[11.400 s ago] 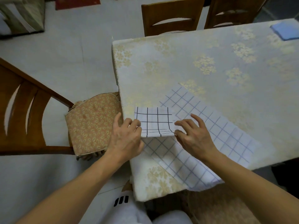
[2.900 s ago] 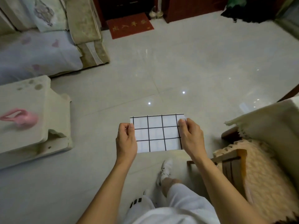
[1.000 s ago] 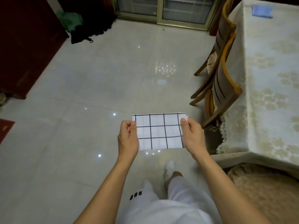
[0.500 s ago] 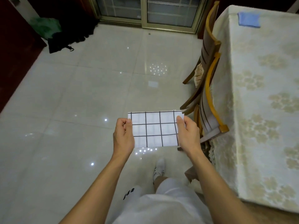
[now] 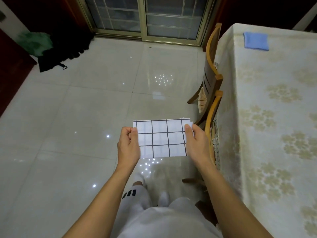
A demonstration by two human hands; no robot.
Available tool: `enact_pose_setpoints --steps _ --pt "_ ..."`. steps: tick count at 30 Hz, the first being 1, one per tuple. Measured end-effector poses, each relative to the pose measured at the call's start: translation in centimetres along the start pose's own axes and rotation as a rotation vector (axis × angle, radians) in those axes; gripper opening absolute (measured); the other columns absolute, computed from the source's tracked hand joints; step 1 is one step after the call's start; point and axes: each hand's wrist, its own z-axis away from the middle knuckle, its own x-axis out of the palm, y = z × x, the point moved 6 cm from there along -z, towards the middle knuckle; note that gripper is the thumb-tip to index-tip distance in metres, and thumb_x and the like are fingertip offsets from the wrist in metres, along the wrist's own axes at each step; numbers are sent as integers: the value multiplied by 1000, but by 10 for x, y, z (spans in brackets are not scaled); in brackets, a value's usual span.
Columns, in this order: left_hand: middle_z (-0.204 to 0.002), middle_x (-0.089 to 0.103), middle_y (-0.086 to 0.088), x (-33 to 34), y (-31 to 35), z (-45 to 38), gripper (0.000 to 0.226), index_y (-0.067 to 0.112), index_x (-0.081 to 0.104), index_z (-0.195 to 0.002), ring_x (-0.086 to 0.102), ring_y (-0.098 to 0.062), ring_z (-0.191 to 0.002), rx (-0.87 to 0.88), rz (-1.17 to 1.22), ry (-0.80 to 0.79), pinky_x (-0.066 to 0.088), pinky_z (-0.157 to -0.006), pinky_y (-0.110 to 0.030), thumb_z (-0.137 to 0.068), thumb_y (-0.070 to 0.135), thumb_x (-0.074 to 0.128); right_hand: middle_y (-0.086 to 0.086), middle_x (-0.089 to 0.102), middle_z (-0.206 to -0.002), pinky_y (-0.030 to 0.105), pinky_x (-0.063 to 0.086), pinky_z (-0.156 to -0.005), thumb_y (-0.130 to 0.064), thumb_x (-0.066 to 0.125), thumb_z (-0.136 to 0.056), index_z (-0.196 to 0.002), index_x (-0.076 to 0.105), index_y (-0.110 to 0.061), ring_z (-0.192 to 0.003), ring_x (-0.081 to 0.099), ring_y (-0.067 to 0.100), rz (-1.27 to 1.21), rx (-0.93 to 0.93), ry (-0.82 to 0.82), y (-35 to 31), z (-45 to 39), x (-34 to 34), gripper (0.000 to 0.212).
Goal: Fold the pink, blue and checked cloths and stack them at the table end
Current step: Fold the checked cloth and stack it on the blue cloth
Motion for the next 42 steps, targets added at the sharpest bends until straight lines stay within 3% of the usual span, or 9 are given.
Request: enact_pose_setpoints --steps 4,7,14,19,24,29,36,40,42 --pt "-76 48 -3 22 11 -42 20 16 51 -90 41 -11 -66 -3 -7 -26 39 -59 -24 -103 29 43 15 65 -86 44 53 -72 -41 39 -106 -96 61 -6 -80 63 26 -4 39 -9 -3 -43 3 43" --pt "-77 48 -5 42 20 -81 21 16 51 -89 41 -13 -67 9 -4 -64 39 -62 -32 -104 29 43 18 63 -82 47 53 -70 -41 39 -105 -93 60 -4 -80 62 31 -20 39 28 -9 -78 7 44" --pt "-74 47 -1 79 58 -204 20 16 51 -89 38 -5 -59 32 -13 -149 37 -54 -20 -103 28 43 12 66 -82 57 56 -74 -55 37 -98 -89 57 -9 -81 67 30 -57 116 118 -37 -182 32 51" --pt "-69 41 0 91 93 -296 23 11 49 -89 33 -3 -55 57 -17 -203 33 -51 -18 -104 27 43 3 60 -69 44 50 -68 -32 44 -105 -77 56 -12 -69 59 22 -14 99 184 -80 -261 52 36" --pt "-68 41 5 104 125 -368 21 18 48 -83 34 -1 -54 78 -1 -223 34 -53 -20 -103 24 45 5 58 -66 46 49 -63 -41 42 -102 -77 54 -8 -65 58 23 0 93 230 -107 -319 65 43" --pt "-67 42 4 119 147 -416 21 14 49 -85 34 -1 -54 92 13 -247 34 -52 -18 -103 25 46 -3 45 -58 45 41 -58 -31 46 -104 -68 45 -14 -56 43 12 -24 87 237 -128 -369 67 40" --pt "-68 43 2 157 177 -491 21 10 49 -89 35 -1 -54 110 -4 -255 34 -52 -16 -104 24 44 5 58 -64 38 42 -58 -32 45 -104 -75 54 -5 -60 53 18 -6 96 241 -139 -455 75 41" --pt "-72 48 -1 190 194 -538 20 15 51 -88 39 -1 -56 100 -17 -251 37 -54 -15 -104 24 43 -4 45 -55 20 32 -51 -26 46 -104 -66 43 -14 -52 45 3 -2 92 221 -150 -518 70 41" --pt "-71 46 -2 209 208 -564 20 14 50 -88 38 -1 -55 102 -22 -244 36 -52 -14 -104 22 43 -4 39 -56 28 31 -55 -23 47 -104 -65 40 -12 -51 38 5 -17 78 229 -154 -557 67 41"
